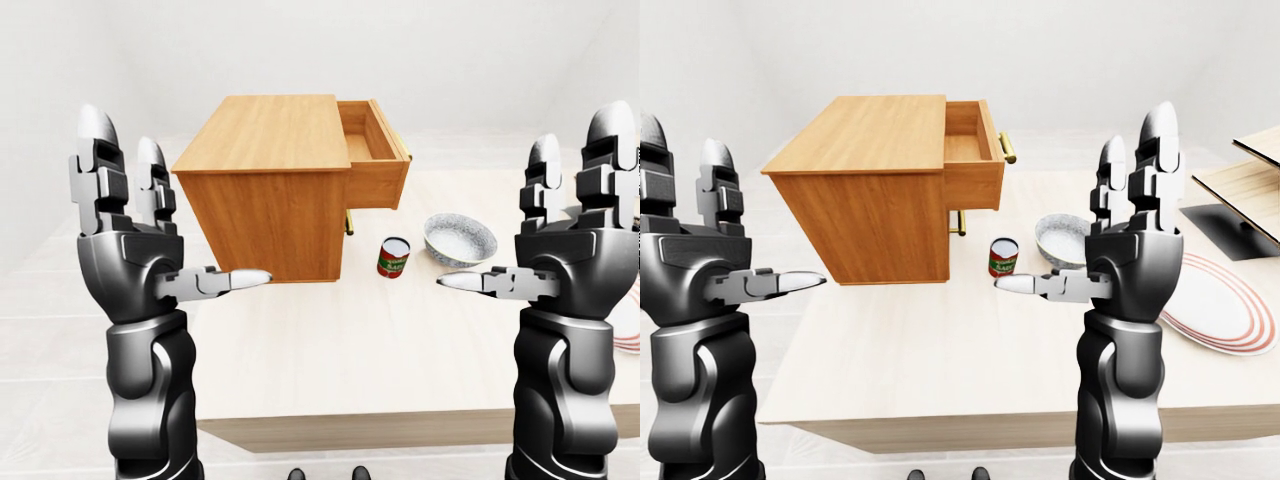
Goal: Close the top drawer of the cabinet.
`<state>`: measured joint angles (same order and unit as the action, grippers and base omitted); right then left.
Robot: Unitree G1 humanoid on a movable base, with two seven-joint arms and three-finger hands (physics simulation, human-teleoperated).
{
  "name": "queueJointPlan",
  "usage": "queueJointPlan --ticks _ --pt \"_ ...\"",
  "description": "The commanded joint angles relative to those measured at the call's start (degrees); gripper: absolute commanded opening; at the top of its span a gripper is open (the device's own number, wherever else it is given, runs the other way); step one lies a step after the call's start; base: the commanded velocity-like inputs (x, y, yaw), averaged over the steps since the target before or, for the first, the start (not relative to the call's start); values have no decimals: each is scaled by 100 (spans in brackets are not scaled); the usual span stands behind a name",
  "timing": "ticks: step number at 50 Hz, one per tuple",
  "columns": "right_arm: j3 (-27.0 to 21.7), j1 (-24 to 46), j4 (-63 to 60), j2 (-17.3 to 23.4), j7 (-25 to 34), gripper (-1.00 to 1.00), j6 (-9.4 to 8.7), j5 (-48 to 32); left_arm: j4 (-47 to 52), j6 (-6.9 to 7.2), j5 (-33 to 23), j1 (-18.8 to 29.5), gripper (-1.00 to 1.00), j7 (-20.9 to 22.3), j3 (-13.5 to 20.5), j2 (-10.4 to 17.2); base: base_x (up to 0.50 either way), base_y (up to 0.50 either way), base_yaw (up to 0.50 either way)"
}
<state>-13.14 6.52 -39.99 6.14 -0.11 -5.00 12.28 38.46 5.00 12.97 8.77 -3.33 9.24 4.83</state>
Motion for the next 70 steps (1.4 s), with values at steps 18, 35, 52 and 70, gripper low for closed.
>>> queueJointPlan --ticks 18,35,52,70 --pt "21 -174 128 -29 149 100 0 -82 -75 0 -40 -84 100 87 -34 -51 33 -8 0" --pt "2 18 393 -190 70 100 0 -45 -182 0 -50 -119 100 115 -53 -65 15 -3 0" --pt "119 804 1878 100 -480 100 0 -10 -35 0 -25 -82 100 82 -94 -73 0 0 0" --pt "452 1270 3023 77 -712 100 0 -179 -38 0 -234 -357 100 254 -258 -167 0 0 0"
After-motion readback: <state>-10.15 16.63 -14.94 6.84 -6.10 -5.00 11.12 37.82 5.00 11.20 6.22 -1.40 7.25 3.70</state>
